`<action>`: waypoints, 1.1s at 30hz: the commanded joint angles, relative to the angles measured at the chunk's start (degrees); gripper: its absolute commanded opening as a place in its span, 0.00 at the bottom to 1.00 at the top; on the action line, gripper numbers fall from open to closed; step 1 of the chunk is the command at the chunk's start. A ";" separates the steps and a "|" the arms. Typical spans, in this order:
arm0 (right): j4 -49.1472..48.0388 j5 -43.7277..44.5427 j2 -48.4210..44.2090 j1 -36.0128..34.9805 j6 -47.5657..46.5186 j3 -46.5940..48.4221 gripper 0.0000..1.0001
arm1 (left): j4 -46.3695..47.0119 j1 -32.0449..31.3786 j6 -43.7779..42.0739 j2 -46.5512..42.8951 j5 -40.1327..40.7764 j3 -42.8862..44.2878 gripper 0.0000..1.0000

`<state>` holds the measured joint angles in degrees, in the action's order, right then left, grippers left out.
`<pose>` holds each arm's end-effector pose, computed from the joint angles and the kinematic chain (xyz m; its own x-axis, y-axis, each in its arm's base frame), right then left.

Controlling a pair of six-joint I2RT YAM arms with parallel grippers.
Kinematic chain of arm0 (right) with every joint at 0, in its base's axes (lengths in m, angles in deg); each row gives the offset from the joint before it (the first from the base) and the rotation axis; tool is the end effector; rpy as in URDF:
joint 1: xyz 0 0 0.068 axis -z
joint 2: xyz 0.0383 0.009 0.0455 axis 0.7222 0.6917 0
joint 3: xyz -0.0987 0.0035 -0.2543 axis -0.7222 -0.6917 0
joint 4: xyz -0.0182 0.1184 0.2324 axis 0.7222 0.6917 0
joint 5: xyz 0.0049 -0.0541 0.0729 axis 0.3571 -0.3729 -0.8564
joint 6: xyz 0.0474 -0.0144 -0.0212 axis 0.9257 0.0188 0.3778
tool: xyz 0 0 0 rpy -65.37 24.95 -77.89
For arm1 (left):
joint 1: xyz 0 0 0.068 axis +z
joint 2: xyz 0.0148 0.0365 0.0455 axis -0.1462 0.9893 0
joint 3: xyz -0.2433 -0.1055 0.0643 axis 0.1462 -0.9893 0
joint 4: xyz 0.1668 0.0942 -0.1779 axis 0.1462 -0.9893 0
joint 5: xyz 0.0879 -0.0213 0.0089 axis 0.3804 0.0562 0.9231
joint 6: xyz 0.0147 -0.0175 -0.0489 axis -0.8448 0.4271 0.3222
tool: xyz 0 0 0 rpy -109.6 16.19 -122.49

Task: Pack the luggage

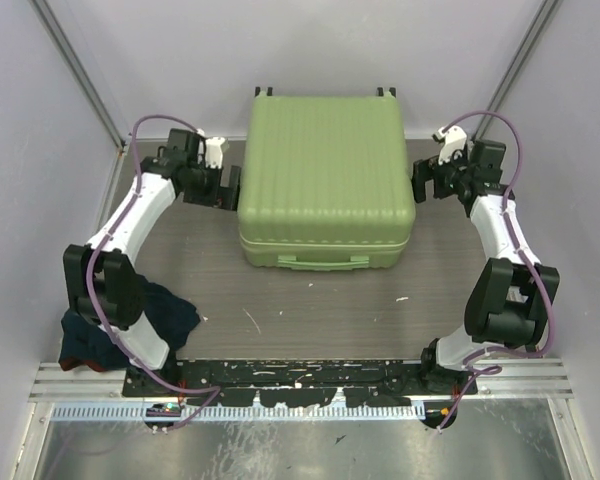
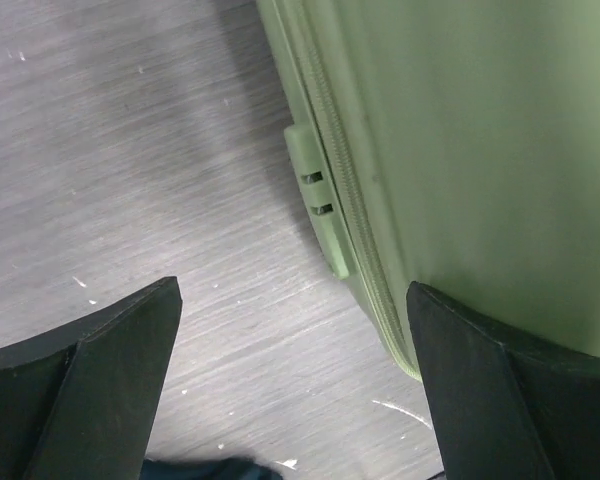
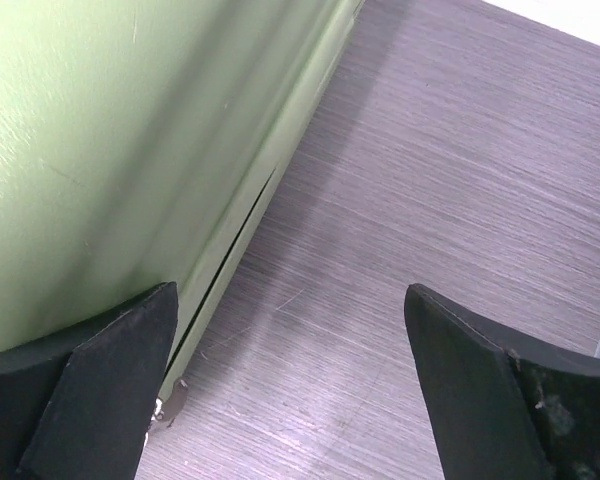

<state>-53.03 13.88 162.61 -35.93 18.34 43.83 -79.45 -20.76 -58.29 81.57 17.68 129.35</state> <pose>0.3464 -0.0455 0.2917 -0.4284 -0.2580 -0.8660 -0.4310 0.9007 -0.0551 0.3507 -0.0865 0.3011 -0.8038 0.1456 -0.5768 0.3333 0.9134 -0.2338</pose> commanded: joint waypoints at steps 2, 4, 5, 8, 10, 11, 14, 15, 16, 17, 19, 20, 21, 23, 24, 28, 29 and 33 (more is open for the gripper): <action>3.78 -8.35 -0.52 1.77 7.23 8.00 1.00 | -18.59 3.18 -8.91 7.52 -13.34 22.50 0.98; 5.45 -8.64 -0.01 3.35 9.39 10.88 1.00 | -23.57 7.39 -8.52 11.01 -14.58 30.78 0.98; 6.82 -8.89 0.38 4.20 10.32 12.38 1.00 | -24.21 9.28 -7.37 12.14 -13.66 33.59 0.98; 9.31 -9.73 1.55 7.28 11.96 15.67 1.00 | -26.74 13.75 -6.43 15.71 -11.25 41.59 0.98; 11.13 -10.29 2.53 9.14 12.20 17.07 1.00 | -27.98 16.62 -6.22 17.01 -11.95 45.08 0.98; 12.05 -10.77 3.04 10.23 12.26 17.66 1.00 | -27.98 17.79 -5.95 17.28 -11.98 45.37 0.98; 14.33 -12.08 4.19 13.31 12.45 18.21 1.00 | -26.96 19.99 -5.89 17.04 -9.92 43.17 0.98; 14.44 -12.21 4.10 14.18 12.64 17.51 1.00 | -25.94 20.35 -5.89 16.32 -9.23 41.47 0.98; 14.44 -12.18 3.94 14.97 12.64 16.36 1.00 | -24.49 20.71 -5.76 15.48 -8.92 38.93 0.98; 14.44 -12.04 3.73 15.61 12.53 15.29 1.00 | -22.90 20.85 -5.41 14.37 -8.78 36.41 0.98; 14.50 -11.69 3.29 16.49 11.52 12.80 1.00 | -19.31 20.88 -4.84 11.94 -8.22 30.27 0.98; 14.50 -11.37 2.99 16.84 11.00 11.59 1.00 | -17.59 20.89 -4.50 10.78 -7.76 27.48 0.98; 14.38 -11.15 2.72 17.14 10.52 10.42 1.00 | -16.22 20.96 -4.18 9.95 -7.32 24.86 0.98; 14.31 -10.65 2.19 17.49 9.43 8.08 1.00 | -14.48 20.89 -3.54 8.66 -6.68 20.81 0.98; 14.16 -10.43 1.93 17.60 9.13 6.95 1.00 | -13.85 20.91 -3.00 8.09 -6.71 19.07 0.98; 11.70 -10.38 0.45 17.80 9.97 2.37 1.00 | -10.24 20.94 -1.59 6.07 -6.99 13.53 0.98; 11.15 -10.46 0.28 17.75 10.27 1.61 1.00 | -10.16 20.91 -1.63 5.98 -6.56 13.27 0.98; 10.66 -10.56 0.66 17.81 10.66 1.03 1.00 | -11.36 20.88 -2.13 7.06 -5.20 15.13 0.98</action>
<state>-39.24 3.92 166.52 -18.38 28.72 44.44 -94.33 0.15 -60.83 91.89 11.42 142.23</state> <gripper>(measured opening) 0.998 0.981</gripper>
